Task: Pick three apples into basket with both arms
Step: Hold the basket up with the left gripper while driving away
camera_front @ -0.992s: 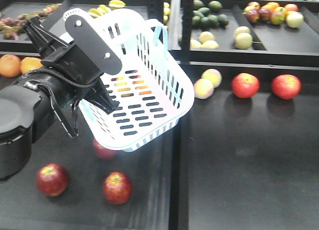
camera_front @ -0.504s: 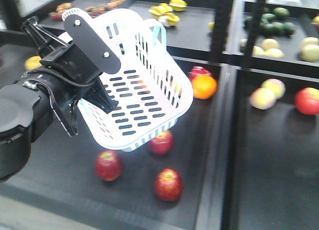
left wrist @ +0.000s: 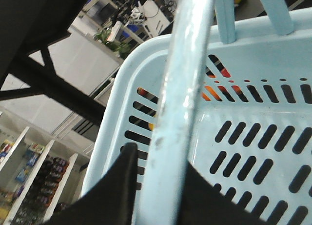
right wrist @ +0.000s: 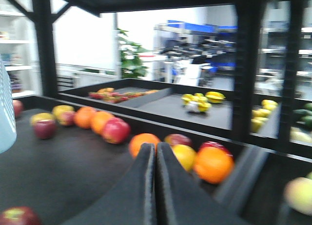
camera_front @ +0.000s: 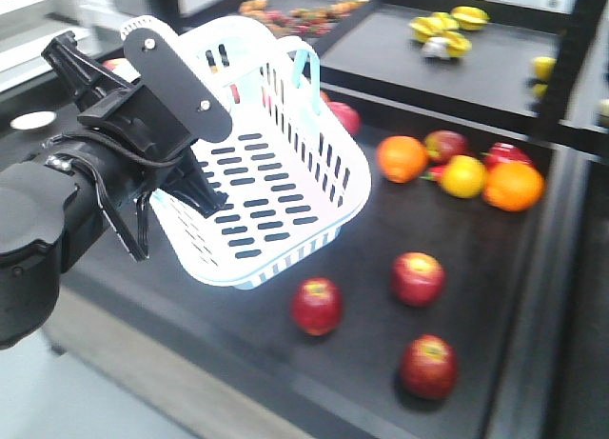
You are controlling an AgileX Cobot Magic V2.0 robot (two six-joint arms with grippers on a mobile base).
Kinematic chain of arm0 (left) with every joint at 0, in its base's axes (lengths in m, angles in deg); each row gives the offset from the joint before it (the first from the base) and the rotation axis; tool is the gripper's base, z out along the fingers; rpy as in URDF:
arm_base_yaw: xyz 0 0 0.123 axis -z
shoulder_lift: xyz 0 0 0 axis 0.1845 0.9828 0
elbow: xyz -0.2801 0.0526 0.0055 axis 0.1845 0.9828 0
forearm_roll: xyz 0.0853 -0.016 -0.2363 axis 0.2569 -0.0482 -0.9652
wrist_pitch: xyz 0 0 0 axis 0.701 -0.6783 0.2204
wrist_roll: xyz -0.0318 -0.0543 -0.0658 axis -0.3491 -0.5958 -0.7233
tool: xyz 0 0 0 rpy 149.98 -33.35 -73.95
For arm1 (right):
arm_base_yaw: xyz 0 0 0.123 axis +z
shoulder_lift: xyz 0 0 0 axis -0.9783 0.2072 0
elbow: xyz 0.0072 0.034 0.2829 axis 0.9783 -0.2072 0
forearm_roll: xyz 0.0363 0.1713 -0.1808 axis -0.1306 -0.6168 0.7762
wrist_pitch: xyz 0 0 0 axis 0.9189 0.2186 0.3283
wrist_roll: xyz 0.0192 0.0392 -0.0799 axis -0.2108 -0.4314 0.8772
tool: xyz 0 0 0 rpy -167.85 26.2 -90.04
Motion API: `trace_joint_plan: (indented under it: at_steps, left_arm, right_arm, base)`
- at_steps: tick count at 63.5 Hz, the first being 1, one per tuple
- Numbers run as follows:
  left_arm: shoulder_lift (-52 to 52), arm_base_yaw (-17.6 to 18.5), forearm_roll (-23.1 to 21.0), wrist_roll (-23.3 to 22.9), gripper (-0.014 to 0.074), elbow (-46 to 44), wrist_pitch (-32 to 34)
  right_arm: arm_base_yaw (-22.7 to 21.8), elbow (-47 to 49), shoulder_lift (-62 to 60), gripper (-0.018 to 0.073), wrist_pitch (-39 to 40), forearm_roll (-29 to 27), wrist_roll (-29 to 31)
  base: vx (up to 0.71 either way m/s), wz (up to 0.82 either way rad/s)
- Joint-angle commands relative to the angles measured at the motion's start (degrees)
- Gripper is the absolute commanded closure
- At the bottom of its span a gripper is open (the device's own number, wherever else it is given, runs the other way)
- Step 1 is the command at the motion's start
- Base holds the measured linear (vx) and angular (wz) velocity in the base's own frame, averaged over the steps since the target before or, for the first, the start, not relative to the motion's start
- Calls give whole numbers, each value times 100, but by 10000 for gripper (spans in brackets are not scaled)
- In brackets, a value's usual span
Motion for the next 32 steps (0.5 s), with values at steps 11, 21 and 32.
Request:
trace_joint_plan:
  at_steps: [11, 21, 32]
  left_arm:
    - [-240, 5, 262, -24, 603, -182, 185]
    - [-240, 5, 262, -24, 603, -182, 185]
    - [-240, 5, 262, -24, 603, -182, 185]
  right_arm:
    - [-15, -70, -2, 568, 430, 50, 0]
    - [-15, -70, -2, 568, 430, 50, 0]
    - [-15, -70, -2, 568, 430, 50, 0]
  base:
    - [-1, 59]
    - [-2, 60]
    - [-2, 53]
